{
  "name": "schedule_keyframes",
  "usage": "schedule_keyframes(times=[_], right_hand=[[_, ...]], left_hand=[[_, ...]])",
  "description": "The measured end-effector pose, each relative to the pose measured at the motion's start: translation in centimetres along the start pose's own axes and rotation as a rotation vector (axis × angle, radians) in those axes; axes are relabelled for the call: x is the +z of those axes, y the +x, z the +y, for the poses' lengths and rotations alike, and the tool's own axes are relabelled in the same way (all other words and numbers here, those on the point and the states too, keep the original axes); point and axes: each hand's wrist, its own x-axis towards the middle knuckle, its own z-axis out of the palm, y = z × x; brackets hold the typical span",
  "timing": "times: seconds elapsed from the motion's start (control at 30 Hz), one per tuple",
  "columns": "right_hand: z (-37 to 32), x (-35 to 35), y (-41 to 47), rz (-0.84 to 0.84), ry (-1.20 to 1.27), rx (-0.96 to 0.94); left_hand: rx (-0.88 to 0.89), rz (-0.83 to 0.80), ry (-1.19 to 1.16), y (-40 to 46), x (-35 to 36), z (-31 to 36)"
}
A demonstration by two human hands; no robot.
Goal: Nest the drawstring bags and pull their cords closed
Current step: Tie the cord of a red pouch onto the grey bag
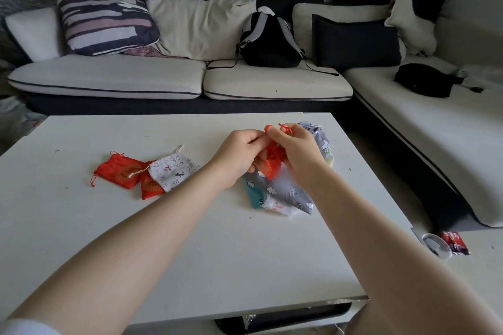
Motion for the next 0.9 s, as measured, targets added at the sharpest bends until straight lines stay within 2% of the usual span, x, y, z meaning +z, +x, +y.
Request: schedule_keyframes(times=[0.1,0.2,0.33,0.37,0.47,0.53,0.67,0.9], right_hand=[[-0.2,0.3,0.0,-0.013,-0.054,-0.032],[-1.2,0.2,0.1,0.011,-0.359,-0.117],[-2.1,-0.2,0.3,-0.048,-0.580,-0.146],[-2.1,0.0,0.2,-0.084,-0.545,-0.132],[-2.1,0.4,-0.2,-0.191,-0.161,-0.010],[-2.1,0.4,-0.4,-0.235,-0.014,0.024],[-1.8,0.3,-0.1,-0.273,0.037,0.011],[-1.6,0.5,0.2,-0.125,0.015,-0.034]], left_hand=[[-0.005,-0.030,0.047,0.2,-0.2,-0.3],[-0.032,0.043,0.027,0.3,-0.4,-0.6],[-0.093,0.090,-0.146,0.0,-0.7,-0.6],[-0.096,0.081,-0.156,-0.1,-0.6,-0.6],[-0.080,0.041,-0.132,-0.1,-0.2,-0.8],[-0.062,0.012,-0.108,0.0,-0.2,-0.9],[-0.040,-0.015,-0.168,0.0,-0.3,-1.1],[-0.093,-0.008,-0.362,0.2,0.0,-1.1]])
